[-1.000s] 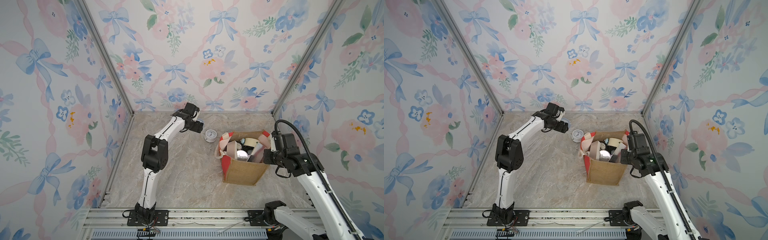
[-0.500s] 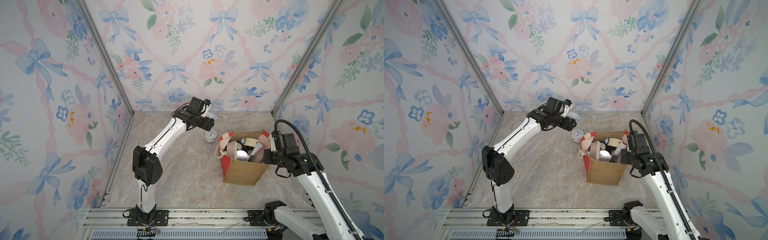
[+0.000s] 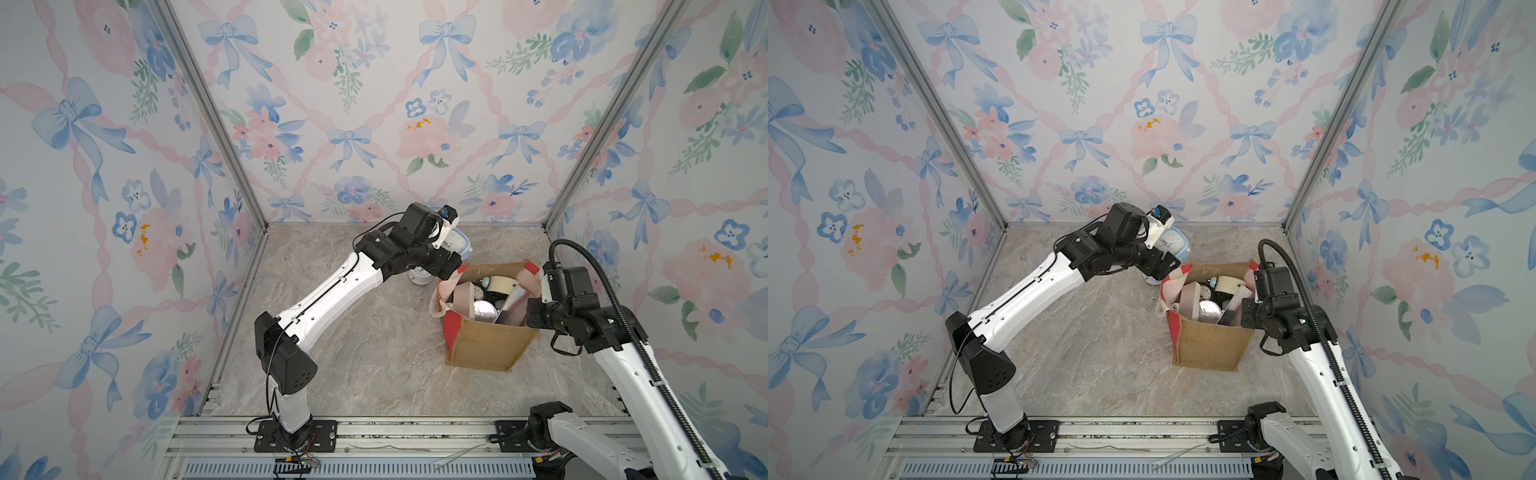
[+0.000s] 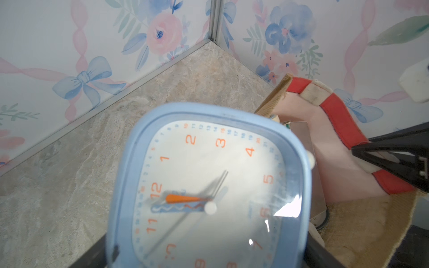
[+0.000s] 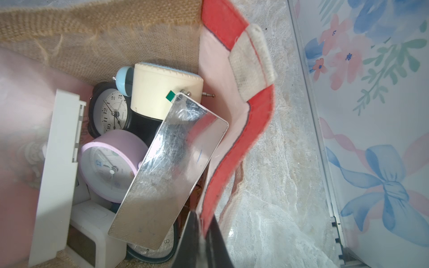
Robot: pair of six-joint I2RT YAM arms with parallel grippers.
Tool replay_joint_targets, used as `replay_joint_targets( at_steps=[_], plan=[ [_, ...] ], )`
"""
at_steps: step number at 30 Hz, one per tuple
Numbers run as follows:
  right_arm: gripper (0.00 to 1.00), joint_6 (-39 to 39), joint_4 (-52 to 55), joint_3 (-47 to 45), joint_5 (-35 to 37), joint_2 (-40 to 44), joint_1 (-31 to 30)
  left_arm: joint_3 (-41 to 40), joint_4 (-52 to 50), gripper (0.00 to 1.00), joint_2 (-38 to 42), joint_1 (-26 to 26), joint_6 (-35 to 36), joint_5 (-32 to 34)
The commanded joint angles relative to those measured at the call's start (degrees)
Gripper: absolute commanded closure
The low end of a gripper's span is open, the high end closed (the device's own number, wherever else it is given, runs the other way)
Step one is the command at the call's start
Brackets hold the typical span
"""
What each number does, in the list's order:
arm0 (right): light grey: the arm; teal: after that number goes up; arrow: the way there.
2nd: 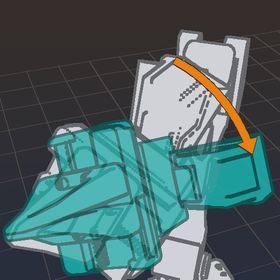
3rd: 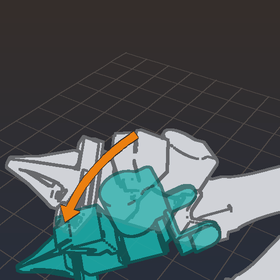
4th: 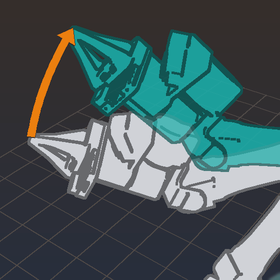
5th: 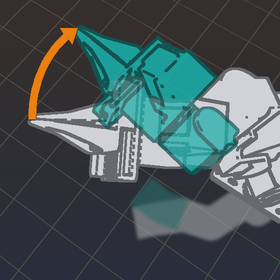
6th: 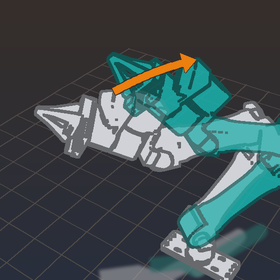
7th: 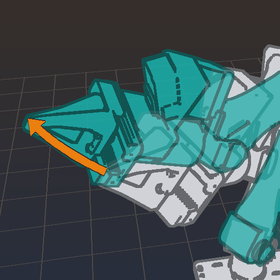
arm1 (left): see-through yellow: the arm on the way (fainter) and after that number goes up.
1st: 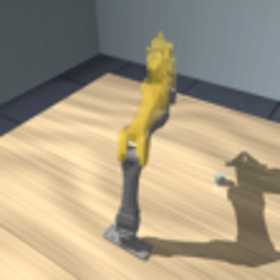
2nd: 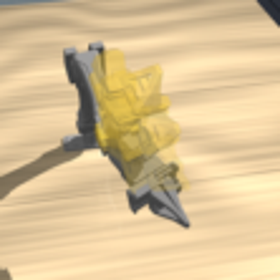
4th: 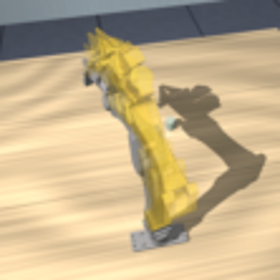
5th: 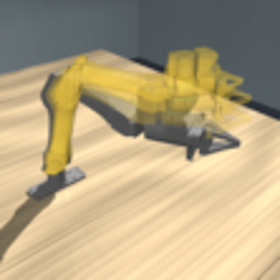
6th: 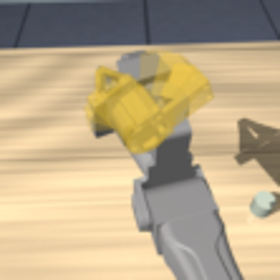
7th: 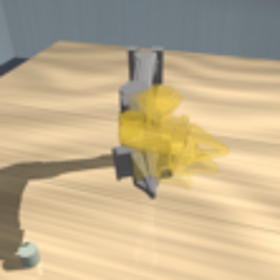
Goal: Put the alarm clock into the canvas bag
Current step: Place the alarm at the canvas bag.
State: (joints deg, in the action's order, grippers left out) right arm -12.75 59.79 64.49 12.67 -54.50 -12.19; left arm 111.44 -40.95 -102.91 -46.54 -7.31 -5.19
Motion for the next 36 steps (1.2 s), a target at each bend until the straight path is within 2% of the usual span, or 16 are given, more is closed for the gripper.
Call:
replay_joint_targets(
  at_steps=[1,7,18,32,36],
  plan=[
    [0.94,0.71,-0.46,1.08,0.26,-0.11,-0.56,1.30,-0.27,0.11,0.53,-2.20,-1.21,1.29],
    [0.94,0.71,-0.40,1.02,0.19,-0.08,-0.56,2.29,-0.27,0.11,-2.32,-6.07,-2.13,1.59],
    [0.94,0.60,-0.73,0.37,-0.10,0.45,-0.56,5.32,-0.27,0.13,-10.65,-9.92,-3.39,0.79],
    [0.94,0.63,-0.72,0.19,-0.01,0.81,-0.48,6.77,-0.27,0.12,-17.52,-10.78,-3.94,1.71],
    [0.94,0.62,-0.67,0.11,-0.05,0.89,-0.56,6.95,-0.27,0.07,-18.40,-10.76,-4.16,1.44]
  ],
)
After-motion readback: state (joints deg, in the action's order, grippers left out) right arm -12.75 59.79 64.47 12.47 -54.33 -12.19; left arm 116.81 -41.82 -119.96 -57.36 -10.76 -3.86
